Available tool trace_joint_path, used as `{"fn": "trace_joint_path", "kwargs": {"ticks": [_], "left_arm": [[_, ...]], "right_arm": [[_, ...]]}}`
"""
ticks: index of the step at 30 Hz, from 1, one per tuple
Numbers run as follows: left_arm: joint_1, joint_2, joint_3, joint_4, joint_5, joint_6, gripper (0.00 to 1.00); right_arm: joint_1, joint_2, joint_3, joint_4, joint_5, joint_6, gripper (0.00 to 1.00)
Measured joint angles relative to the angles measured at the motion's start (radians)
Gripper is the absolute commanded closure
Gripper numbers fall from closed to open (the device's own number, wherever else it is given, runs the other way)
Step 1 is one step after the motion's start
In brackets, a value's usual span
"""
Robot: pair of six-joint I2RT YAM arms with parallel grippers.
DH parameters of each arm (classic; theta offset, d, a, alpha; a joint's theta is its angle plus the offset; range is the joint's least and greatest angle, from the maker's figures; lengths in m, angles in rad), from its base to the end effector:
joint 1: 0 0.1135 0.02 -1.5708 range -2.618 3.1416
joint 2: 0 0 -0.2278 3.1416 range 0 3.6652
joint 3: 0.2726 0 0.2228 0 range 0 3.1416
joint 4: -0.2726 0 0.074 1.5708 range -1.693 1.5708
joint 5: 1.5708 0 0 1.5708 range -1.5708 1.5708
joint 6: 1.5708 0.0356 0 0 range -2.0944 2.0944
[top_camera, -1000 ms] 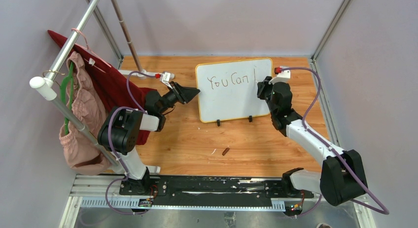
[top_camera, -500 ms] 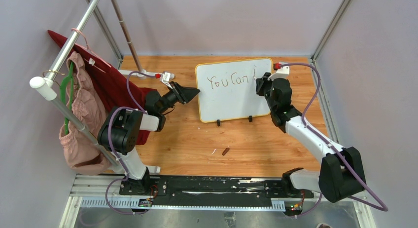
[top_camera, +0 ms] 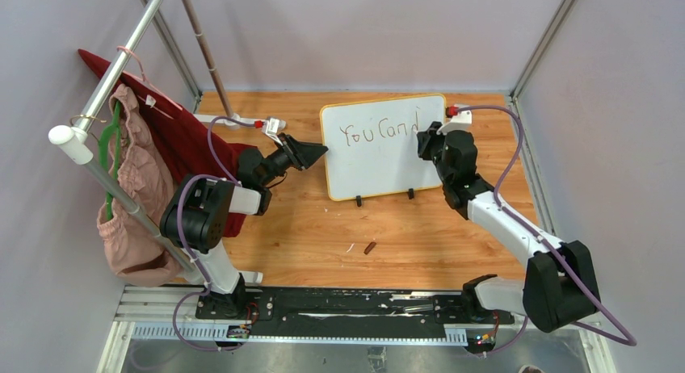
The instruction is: Write a sentence on the whiteboard
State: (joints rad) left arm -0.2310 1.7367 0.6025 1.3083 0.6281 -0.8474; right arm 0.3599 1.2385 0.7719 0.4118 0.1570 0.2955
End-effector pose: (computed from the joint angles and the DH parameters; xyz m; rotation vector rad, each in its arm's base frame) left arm 0.2911 -0.0900 0.1869 0.0957 1.5670 -1.3036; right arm 0.2578 0.0910 0.2799 0.0690 1.6366 0.3761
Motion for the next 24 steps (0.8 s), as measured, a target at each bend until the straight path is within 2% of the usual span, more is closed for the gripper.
{"fn": "trace_joint_path", "kwargs": {"ticks": [24], "left_arm": [[0.000, 0.000, 0.000, 0.007, 0.000, -0.006, 0.60]], "right_arm": [[0.000, -0.025, -0.017, -0.061, 0.044, -0.019, 1.00]]}}
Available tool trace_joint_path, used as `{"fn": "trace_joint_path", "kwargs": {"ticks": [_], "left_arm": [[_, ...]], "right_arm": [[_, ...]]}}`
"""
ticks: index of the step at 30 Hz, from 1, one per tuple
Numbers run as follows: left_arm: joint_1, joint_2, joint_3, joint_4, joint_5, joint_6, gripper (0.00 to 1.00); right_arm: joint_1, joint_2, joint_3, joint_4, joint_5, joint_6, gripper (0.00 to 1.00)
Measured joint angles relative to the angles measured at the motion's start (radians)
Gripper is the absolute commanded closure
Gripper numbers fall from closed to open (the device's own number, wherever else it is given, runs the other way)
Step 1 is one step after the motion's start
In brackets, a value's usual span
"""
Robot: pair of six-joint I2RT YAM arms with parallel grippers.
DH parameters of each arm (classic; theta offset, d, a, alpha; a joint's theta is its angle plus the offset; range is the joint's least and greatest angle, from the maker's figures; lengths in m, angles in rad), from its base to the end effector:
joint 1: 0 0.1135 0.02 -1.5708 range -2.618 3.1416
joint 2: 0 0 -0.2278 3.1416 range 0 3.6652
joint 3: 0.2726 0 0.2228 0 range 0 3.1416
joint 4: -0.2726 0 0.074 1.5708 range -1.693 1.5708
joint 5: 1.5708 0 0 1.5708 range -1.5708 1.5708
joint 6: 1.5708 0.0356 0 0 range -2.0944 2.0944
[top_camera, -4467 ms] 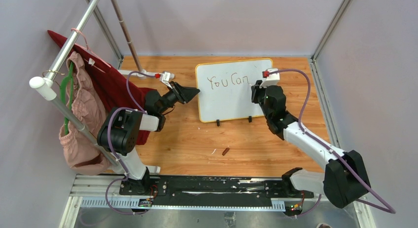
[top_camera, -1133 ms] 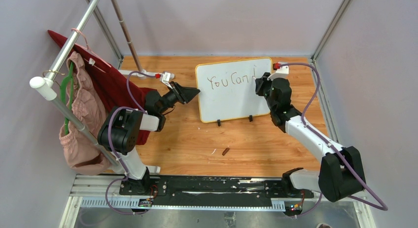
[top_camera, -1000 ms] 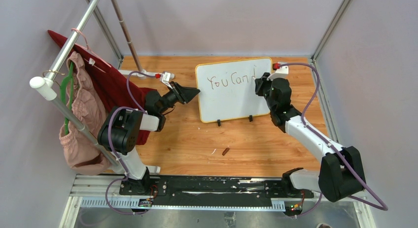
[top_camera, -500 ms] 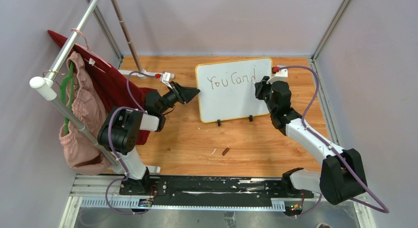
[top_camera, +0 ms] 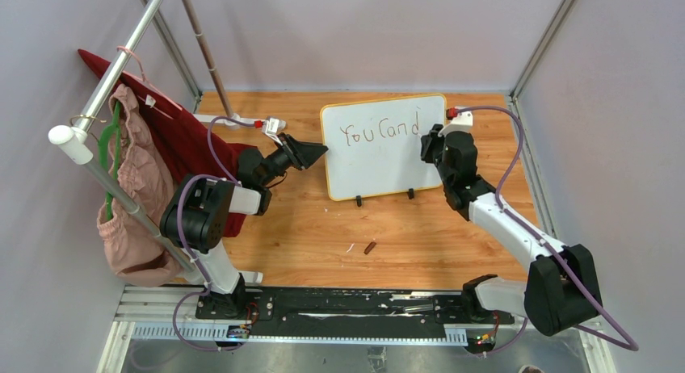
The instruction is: Write a sentence on the whiteboard
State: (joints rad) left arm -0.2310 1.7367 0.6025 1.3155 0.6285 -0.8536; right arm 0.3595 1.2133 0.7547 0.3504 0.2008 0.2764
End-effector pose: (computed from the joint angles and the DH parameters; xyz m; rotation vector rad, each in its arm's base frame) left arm 0.2910 -0.0899 0.1876 0.0947 1.5615 -1.3083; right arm 0.2529 0.0875 0.2739 0.0819 1.6843 0.3104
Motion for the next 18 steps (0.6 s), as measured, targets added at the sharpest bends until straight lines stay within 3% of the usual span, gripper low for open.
{"fn": "trace_joint_path", "kwargs": {"ticks": [18], "left_arm": [[0.000, 0.000, 0.000, 0.000, 0.000, 0.000, 0.60]], "right_arm": [[-0.003, -0.013, 0.050, -0.016, 0.011, -0.012, 1.00]]}}
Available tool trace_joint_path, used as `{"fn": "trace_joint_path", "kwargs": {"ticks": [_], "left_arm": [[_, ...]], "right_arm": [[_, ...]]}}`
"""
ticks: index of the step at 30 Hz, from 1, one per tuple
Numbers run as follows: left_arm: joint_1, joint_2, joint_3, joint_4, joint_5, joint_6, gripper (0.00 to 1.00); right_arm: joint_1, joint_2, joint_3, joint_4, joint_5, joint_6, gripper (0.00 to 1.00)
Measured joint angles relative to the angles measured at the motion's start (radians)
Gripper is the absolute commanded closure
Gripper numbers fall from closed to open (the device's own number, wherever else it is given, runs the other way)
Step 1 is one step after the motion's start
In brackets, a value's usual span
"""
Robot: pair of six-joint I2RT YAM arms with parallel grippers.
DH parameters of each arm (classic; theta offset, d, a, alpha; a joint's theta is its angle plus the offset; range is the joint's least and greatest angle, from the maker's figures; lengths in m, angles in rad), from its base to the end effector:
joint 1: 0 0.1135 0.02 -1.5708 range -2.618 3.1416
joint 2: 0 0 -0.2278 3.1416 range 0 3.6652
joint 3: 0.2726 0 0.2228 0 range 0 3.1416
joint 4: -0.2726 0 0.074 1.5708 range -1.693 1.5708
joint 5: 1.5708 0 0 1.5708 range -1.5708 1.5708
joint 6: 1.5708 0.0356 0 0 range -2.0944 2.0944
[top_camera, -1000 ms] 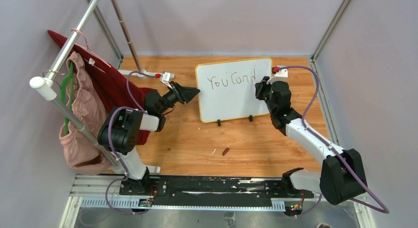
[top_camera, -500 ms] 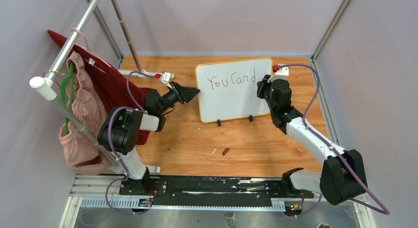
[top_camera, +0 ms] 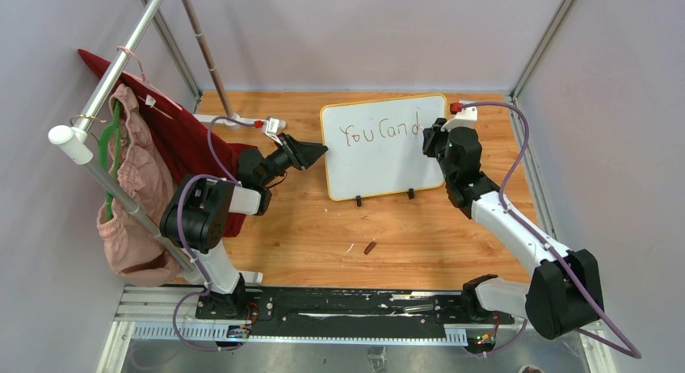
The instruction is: Write a sentence on the whiteboard
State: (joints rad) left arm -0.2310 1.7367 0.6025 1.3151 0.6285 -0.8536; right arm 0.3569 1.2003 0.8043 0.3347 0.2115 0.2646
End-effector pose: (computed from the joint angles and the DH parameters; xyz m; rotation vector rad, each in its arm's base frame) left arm 0.2910 -0.0899 0.1876 0.0945 1.5619 -1.3084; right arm 0.2530 0.0864 0.2918 0.0874 1.6370 0.3043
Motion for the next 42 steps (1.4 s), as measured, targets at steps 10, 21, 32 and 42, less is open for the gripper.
{"fn": "trace_joint_path", "kwargs": {"ticks": [10, 21, 32, 42], "left_arm": [[0.000, 0.000, 0.000, 0.000, 0.000, 0.000, 0.60], [0.000, 0.000, 0.000, 0.000, 0.000, 0.000, 0.60], [0.000, 0.000, 0.000, 0.000, 0.000, -0.001, 0.60], [0.000, 0.000, 0.000, 0.001, 0.000, -0.008, 0.60]], "right_arm": [[-0.015, -0.011, 0.000, 0.001, 0.007, 0.000, 1.00], [-0.024, 0.014, 0.000, 0.002, 0.008, -0.001, 1.00], [-0.024, 0.034, 0.005, 0.008, -0.006, 0.000, 1.00], [-0.024, 0.029, -0.011, 0.007, -0.010, 0.000, 1.00]]}}
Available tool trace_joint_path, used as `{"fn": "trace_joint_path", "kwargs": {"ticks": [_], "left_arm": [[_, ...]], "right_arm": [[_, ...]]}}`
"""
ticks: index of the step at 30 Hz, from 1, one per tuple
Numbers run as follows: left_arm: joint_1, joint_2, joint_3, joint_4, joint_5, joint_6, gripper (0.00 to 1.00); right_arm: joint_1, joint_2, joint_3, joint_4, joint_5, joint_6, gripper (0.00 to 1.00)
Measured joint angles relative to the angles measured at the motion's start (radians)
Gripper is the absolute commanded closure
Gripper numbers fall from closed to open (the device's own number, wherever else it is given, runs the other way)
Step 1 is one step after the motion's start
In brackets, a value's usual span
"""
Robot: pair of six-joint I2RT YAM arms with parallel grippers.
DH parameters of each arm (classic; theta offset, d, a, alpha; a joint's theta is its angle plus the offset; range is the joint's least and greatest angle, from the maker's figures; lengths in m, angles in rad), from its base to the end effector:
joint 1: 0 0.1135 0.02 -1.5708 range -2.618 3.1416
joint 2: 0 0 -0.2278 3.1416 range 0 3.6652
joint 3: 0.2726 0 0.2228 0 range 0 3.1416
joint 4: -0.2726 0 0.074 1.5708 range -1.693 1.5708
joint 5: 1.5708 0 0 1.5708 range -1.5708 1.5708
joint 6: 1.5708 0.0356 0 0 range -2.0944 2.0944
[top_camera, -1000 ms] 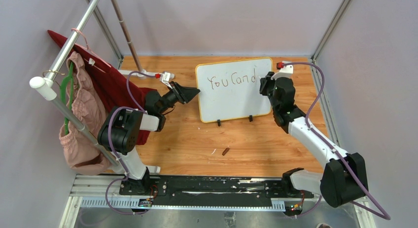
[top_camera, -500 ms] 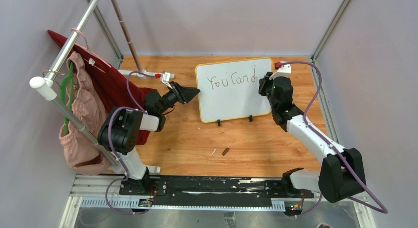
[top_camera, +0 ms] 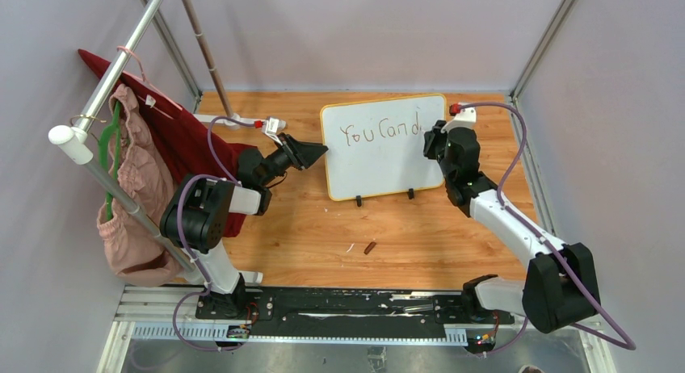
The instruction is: Write a sentence on the whiteboard
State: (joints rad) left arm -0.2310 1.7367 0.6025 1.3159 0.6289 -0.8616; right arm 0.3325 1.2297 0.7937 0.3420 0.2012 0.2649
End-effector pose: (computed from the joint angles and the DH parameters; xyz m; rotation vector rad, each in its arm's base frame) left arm 0.2909 -0.0899 0.1877 0.0891 1.5630 -1.3148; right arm 0.2595 0.0821 0.2817 0.0966 1.6679 0.2851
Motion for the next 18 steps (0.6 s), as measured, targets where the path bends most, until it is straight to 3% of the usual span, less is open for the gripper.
{"fn": "trace_joint_path", "kwargs": {"ticks": [18], "left_arm": [[0.000, 0.000, 0.000, 0.000, 0.000, -0.003, 0.60]], "right_arm": [[-0.005, -0.013, -0.019, -0.026, 0.031, -0.008, 1.00]]}}
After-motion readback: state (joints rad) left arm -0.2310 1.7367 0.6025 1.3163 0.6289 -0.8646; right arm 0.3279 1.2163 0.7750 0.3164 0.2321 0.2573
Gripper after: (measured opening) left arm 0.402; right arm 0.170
